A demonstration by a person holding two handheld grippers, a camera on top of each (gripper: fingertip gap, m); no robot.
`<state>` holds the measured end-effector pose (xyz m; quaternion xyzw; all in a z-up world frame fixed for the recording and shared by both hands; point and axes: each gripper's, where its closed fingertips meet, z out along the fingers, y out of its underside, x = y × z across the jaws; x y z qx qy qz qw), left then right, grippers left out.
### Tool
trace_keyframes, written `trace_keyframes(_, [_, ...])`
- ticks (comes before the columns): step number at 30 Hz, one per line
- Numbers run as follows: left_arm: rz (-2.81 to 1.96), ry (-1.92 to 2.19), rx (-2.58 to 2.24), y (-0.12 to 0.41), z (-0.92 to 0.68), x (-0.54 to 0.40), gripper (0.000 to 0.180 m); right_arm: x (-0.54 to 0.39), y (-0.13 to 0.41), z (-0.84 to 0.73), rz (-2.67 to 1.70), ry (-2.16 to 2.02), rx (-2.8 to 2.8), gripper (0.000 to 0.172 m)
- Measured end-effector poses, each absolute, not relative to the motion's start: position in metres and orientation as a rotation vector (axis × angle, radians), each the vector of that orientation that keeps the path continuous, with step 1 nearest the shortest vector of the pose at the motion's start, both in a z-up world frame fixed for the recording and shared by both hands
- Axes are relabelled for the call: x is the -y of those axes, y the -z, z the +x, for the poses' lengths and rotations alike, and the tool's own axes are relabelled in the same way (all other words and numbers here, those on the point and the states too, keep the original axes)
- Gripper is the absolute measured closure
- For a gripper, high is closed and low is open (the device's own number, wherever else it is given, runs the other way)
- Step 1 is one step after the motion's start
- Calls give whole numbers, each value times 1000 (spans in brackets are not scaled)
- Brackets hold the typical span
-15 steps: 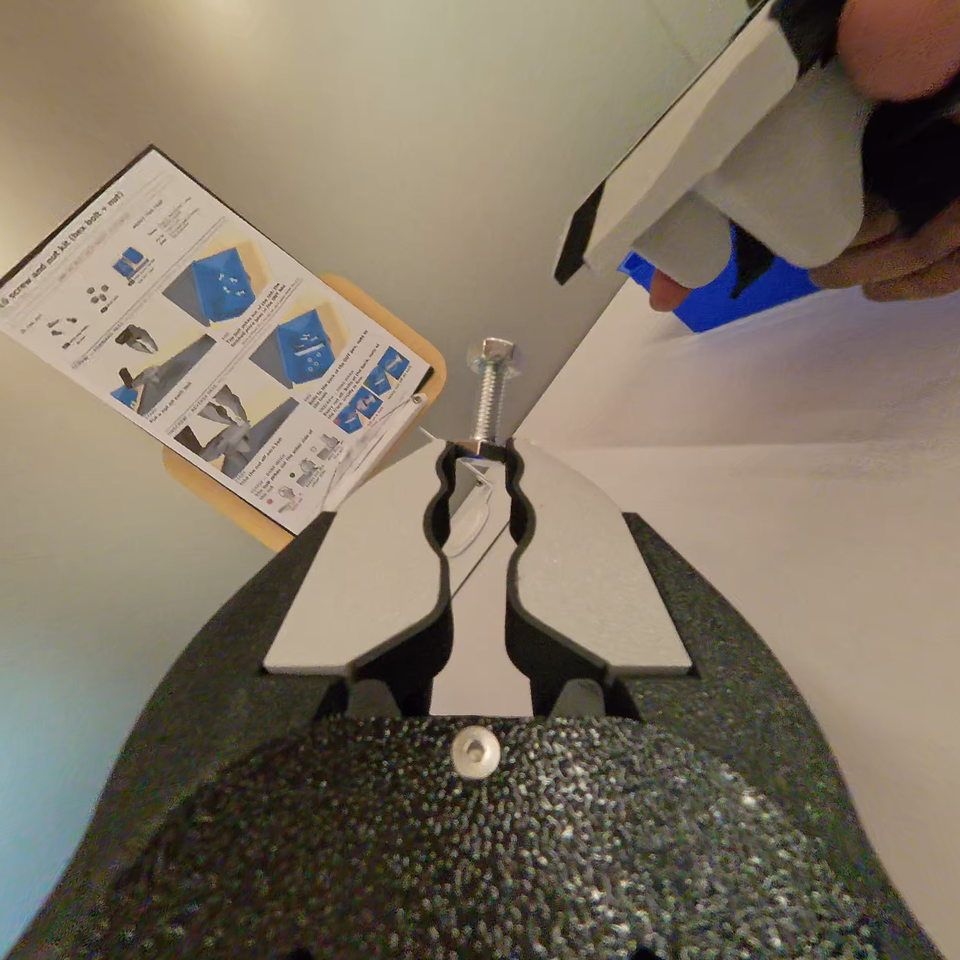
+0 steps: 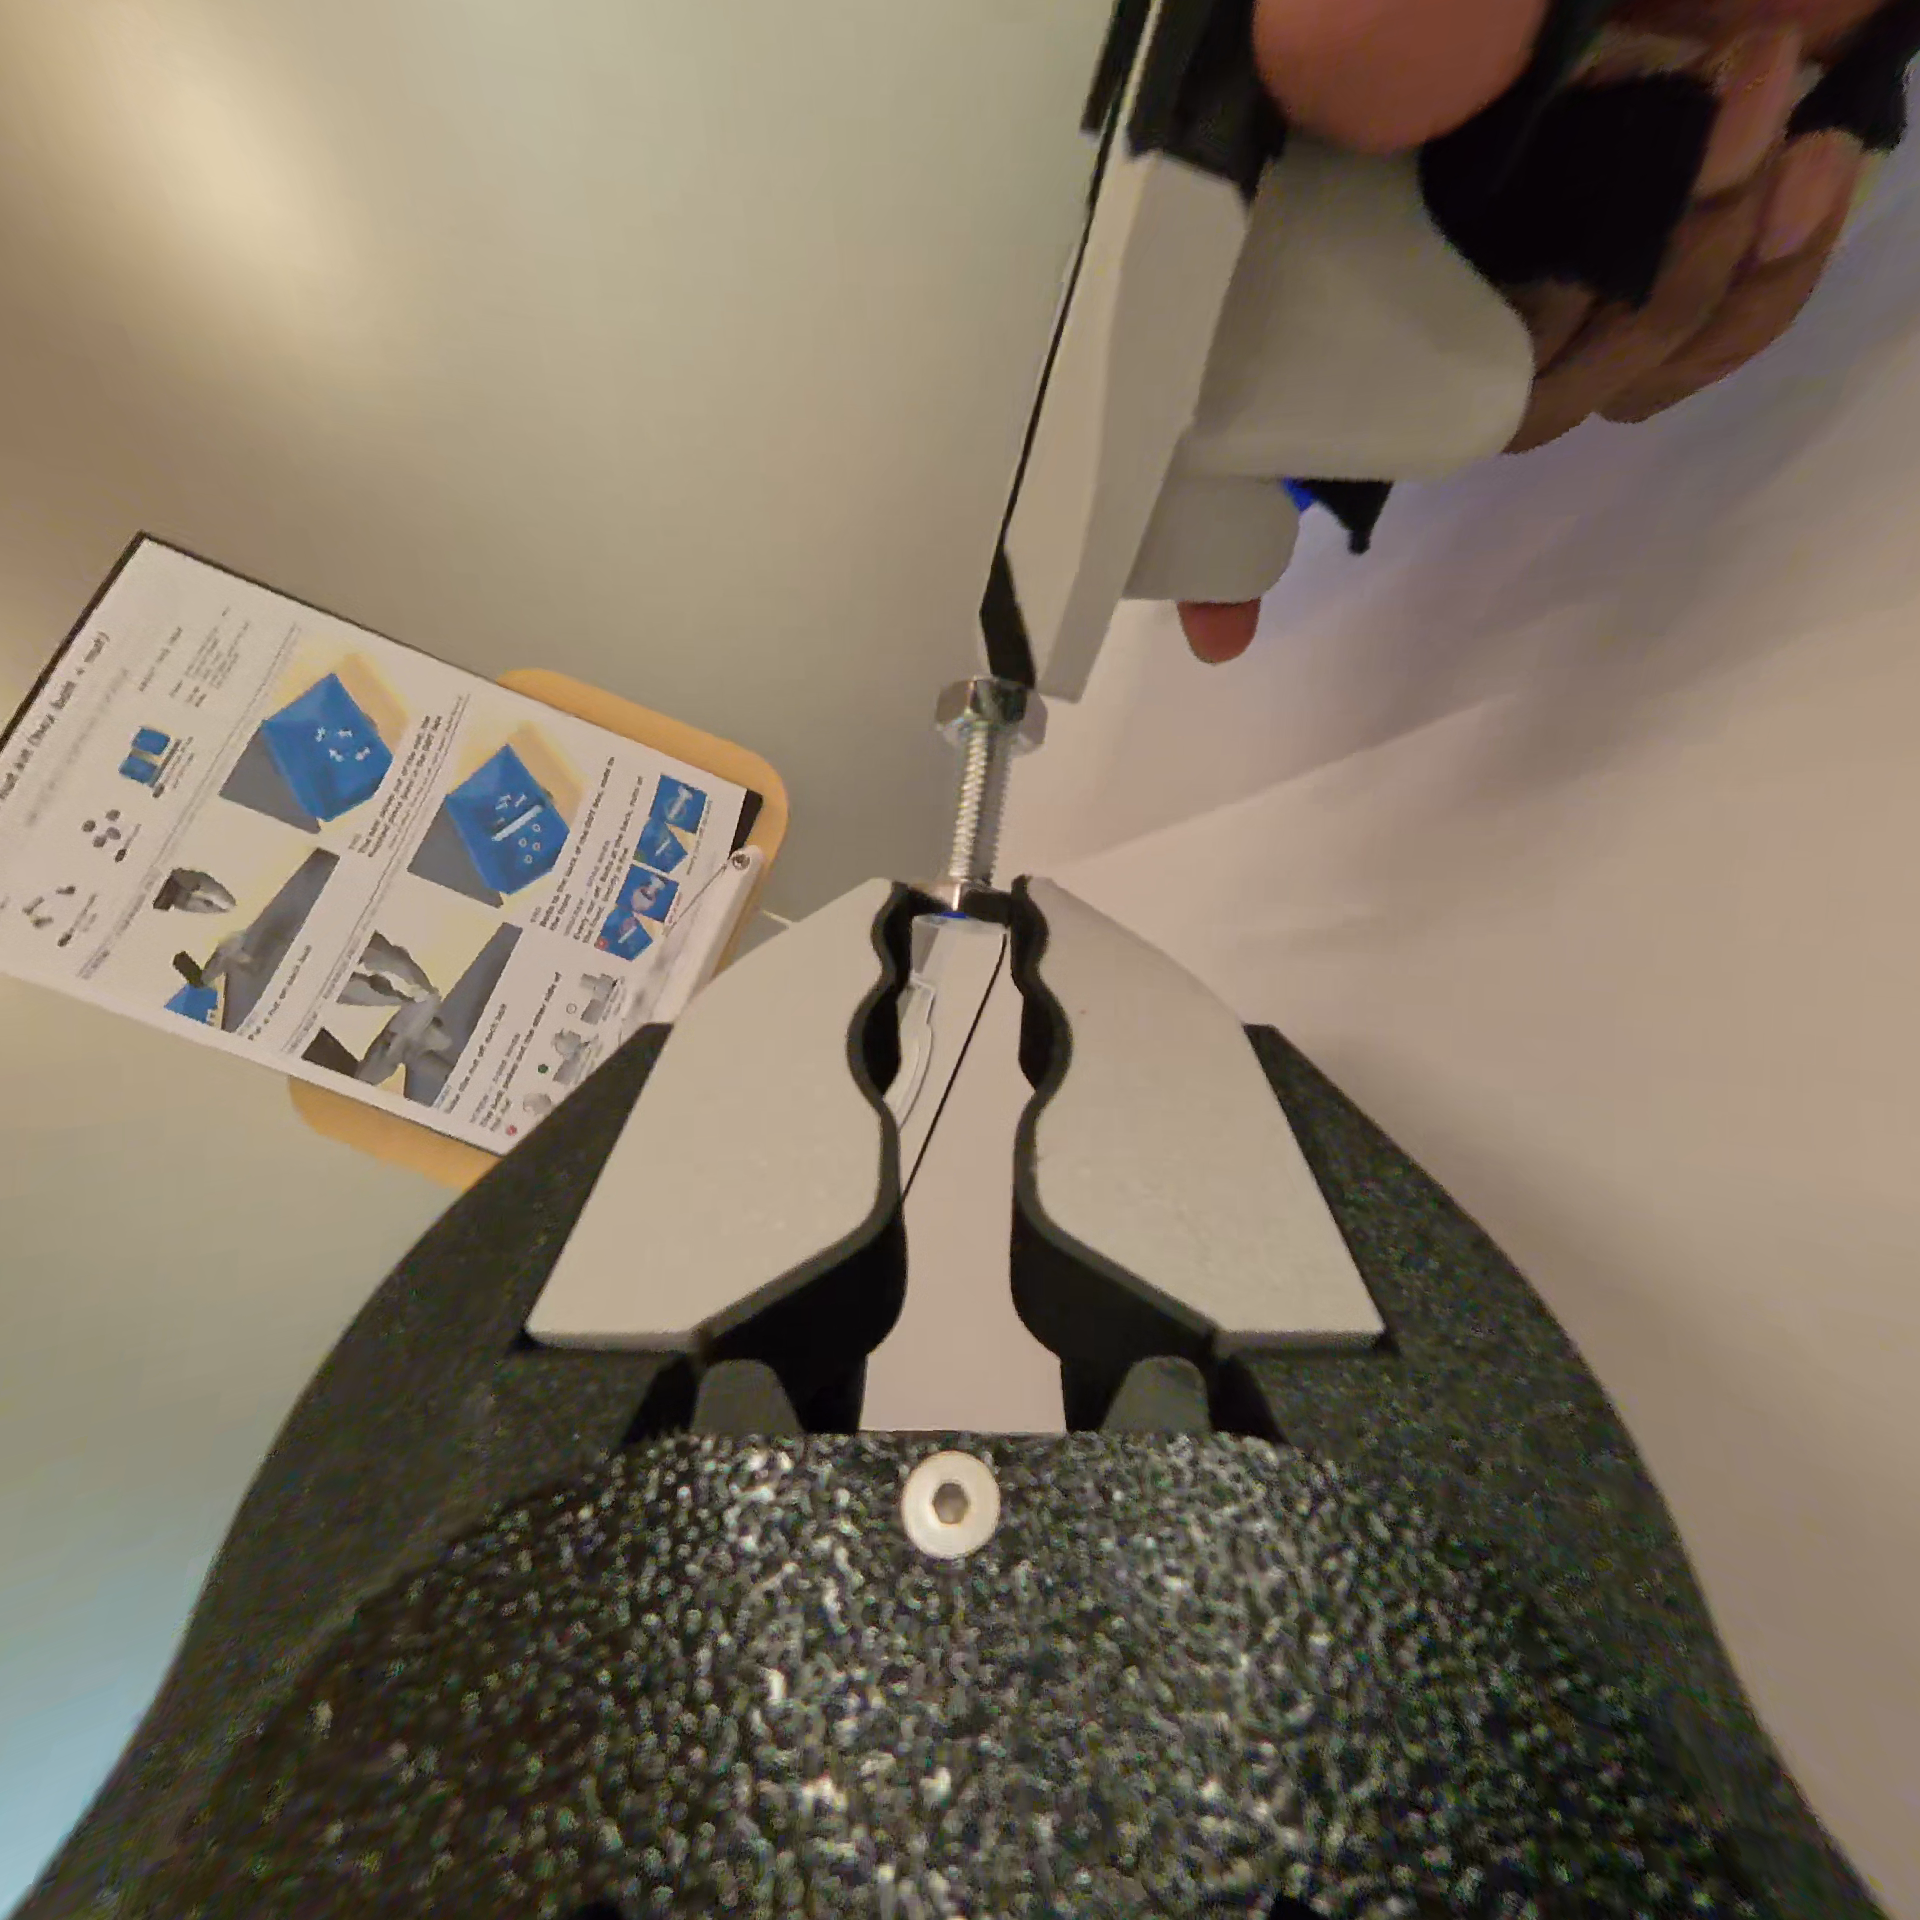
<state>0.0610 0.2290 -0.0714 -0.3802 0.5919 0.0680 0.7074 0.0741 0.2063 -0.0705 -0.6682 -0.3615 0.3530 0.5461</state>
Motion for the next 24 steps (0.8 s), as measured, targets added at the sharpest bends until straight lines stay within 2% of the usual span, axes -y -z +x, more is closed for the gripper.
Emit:
trace_keyframes(1, [-829,-144,-1329,72,63,-227,163,-207,72,74,-1597,-841,853,131])
trace_keyframes(2, [-815,-140,-1347,73,64,-224,163,-208,74,74,-1609,-843,856,134])
trace_keyframes(4, [-809,-118,-1388,78,66,-221,163,-204,78,72,-1601,-848,908,152])
trace_keyframes(7, [-867,30,-1461,88,66,-216,163,-200,88,70,-1549,-700,1067,154])
trace_keyframes(11, [-1028,472,-1579,105,61,-200,163,-190,99,63,-1121,-82,1432,154])
trace_keyframes(13, [-1053,531,-1595,108,59,-200,163,-192,103,61,-1100,41,1457,154])
trace_keyframes(16, [-1074,483,-1559,108,57,-208,163,-192,93,57,-1238,-151,1337,136])
trace_keyframes(19, [-1059,456,-1527,102,56,-211,163,-192,83,58,-1399,-462,1181,127])
trace_keyframes(24, [-1010,528,-1537,97,57,-201,163,-186,81,55,-1574,-936,994,130])
